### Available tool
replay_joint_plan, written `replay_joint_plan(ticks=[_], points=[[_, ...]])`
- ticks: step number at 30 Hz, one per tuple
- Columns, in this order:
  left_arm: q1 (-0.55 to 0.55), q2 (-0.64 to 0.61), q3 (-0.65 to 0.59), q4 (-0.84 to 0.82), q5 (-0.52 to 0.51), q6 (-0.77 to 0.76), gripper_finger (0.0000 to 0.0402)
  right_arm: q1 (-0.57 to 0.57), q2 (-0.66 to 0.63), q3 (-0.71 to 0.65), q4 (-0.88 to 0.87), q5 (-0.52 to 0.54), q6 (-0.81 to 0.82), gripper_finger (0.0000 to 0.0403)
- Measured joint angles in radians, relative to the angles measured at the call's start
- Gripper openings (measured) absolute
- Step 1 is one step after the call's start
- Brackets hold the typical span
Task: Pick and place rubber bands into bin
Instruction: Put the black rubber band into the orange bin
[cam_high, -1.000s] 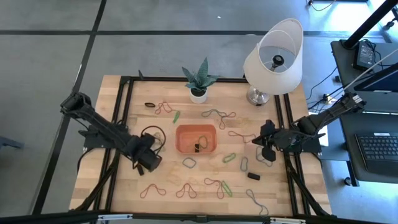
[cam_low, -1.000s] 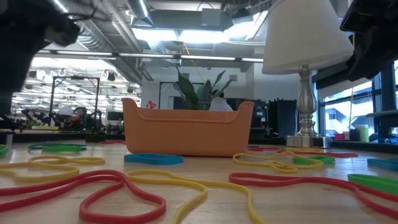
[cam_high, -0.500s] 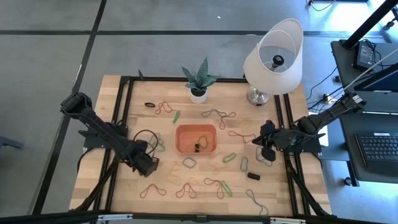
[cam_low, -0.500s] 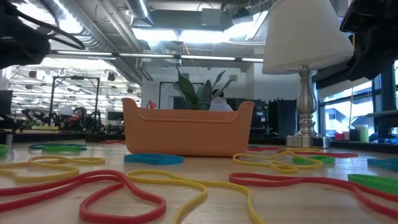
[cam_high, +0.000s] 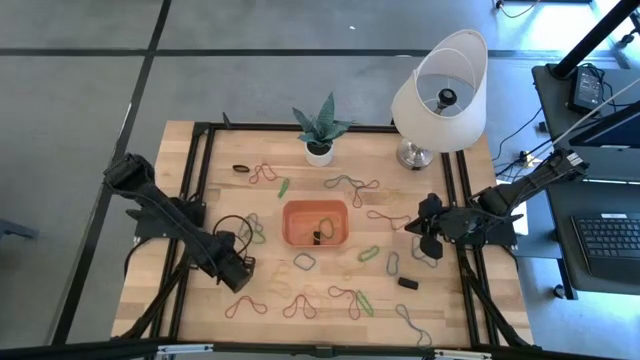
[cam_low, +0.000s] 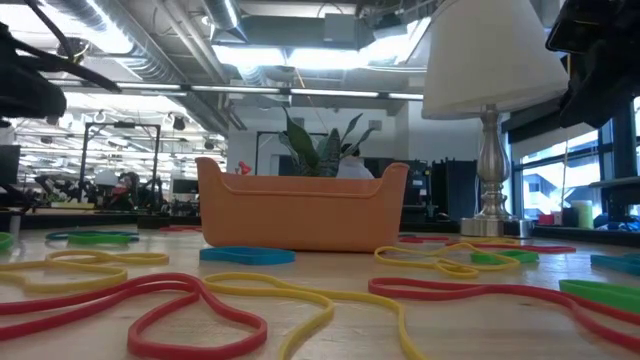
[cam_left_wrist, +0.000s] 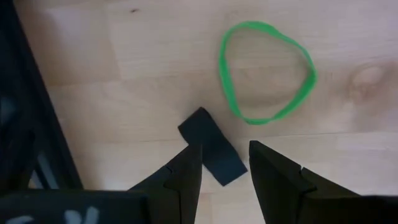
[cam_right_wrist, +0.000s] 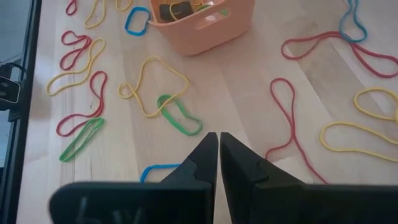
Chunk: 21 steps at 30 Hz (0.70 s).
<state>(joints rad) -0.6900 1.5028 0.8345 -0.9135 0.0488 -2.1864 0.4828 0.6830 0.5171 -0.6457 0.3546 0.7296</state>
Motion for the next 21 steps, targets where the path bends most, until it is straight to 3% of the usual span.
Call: replay_joint_plan(ticks=[4,8,15,21], points=[[-0.01,0.042,0.0,0.013,0.011,0.005,0.0127,0.0,0.0,0.0,0.0,0.0,0.002,0.0023],[-0.011,0.079,0.0,0.029,0.091,0.045,0.012,0.0,0.0,0.0,0.011,0.0,0.002,0.0023],[-0.011,0.093,0.003,0.065,0.129,0.095,0.0012,0.0,0.0,0.0,0.029,0.0,0.0,0.0023],[-0.009,0.093,0.077,0.051,0.084,0.148,0.0004,0.0,0.0,0.0,0.031,0.0,-0.003,0.0023]])
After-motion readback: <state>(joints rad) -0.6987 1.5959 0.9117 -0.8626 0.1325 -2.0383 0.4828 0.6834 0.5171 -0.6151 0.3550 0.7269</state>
